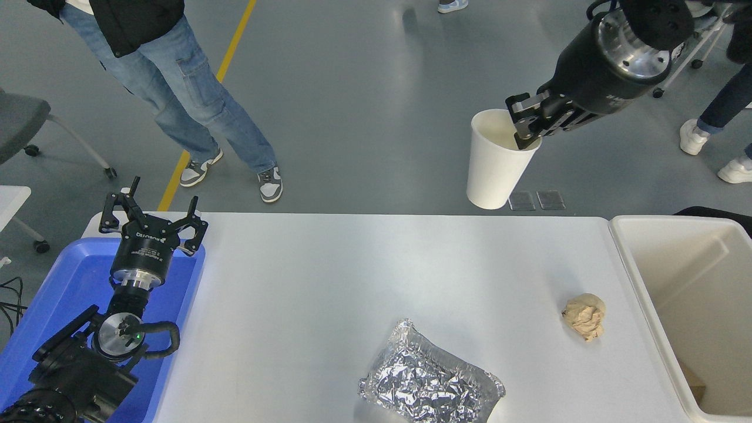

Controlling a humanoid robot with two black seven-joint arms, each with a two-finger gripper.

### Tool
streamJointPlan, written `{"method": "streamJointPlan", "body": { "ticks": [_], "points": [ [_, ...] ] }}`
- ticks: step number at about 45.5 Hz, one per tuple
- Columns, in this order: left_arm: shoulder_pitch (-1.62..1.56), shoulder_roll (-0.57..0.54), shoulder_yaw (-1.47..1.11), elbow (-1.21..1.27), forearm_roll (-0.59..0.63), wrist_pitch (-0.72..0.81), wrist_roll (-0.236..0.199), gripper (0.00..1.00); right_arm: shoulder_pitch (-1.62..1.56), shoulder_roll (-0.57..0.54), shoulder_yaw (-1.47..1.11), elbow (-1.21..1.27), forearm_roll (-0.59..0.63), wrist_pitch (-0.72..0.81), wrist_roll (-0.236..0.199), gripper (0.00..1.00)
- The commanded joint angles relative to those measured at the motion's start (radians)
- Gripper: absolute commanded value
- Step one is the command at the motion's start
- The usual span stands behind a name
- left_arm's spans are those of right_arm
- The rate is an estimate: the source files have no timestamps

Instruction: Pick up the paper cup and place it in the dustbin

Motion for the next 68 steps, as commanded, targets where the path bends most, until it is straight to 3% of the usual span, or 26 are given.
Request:
{"method": "streamJointPlan", "body": {
  "ticks": [1, 6, 8, 15, 23, 35, 42, 54, 64, 65, 66, 67, 68],
  "points": [
    [0.0, 0.0, 0.0, 0.0, 0.0, 0.0, 0.0, 1.0, -0.085, -0.357, -0.044, -0.112, -0.323, 0.007, 0.041, 0.0],
    [0.0, 0.0, 0.0, 0.0, 0.0, 0.0, 0.0, 1.0, -0.189, -0.48, -0.035, -0.23, -0.464, 0.007, 0.123, 0.0],
    [0.0, 0.0, 0.0, 0.0, 0.0, 0.0, 0.0, 1.0, -0.241, -0.52, -0.025, -0.271, -0.482, 0.007, 0.137, 0.0],
    [0.0, 0.0, 0.0, 0.0, 0.0, 0.0, 0.0, 1.0, -0.482, -0.589, 0.016, -0.388, -0.482, -0.172, 0.143, 0.0],
    [0.0, 0.0, 0.0, 0.0, 0.0, 0.0, 0.0, 1.0, -0.855, -0.573, 0.152, -0.474, -0.404, -0.386, 0.13, 0.0],
    [-0.002, 0.0, 0.0, 0.0, 0.0, 0.0, 0.0, 1.0, -1.493, -0.324, 0.594, -0.817, -0.191, -0.527, 0.12, 0.0],
    [-0.002, 0.0, 0.0, 0.0, -0.001, 0.0, 0.0, 1.0, -1.684, -0.159, 0.836, -0.977, -0.16, -0.562, 0.074, 0.0],
    [-0.002, 0.0, 0.0, 0.0, -0.001, 0.002, -0.002, 1.0, -1.788, -0.041, 0.978, -0.986, -0.116, -0.653, -0.009, 0.0],
    [-0.002, 0.0, 0.0, 0.0, -0.003, 0.003, -0.002, 1.0, -1.791, -0.018, 0.979, -0.985, -0.102, -0.674, -0.009, 0.0],
    [-0.002, 0.0, -0.002, 0.0, -0.001, 0.003, -0.002, 1.0, -1.791, -0.018, 0.979, -0.985, -0.102, -0.676, -0.009, 0.06],
    [-0.002, 0.0, 0.0, 0.0, -0.001, 0.003, -0.002, 1.0, -1.79, -0.02, 0.979, -0.983, -0.102, -0.676, -0.008, 0.3],
    [-0.002, 0.0, 0.0, 0.0, -0.001, 0.003, -0.002, 1.0, -1.787, -0.02, 0.978, -0.983, -0.102, -0.676, -0.005, 0.74],
    [-0.002, 0.0, 0.0, 0.0, -0.001, 0.002, -0.002, 1.0, -1.78, -0.023, 0.978, -0.98, -0.102, -0.674, -0.003, 1.0]
  ]
}}
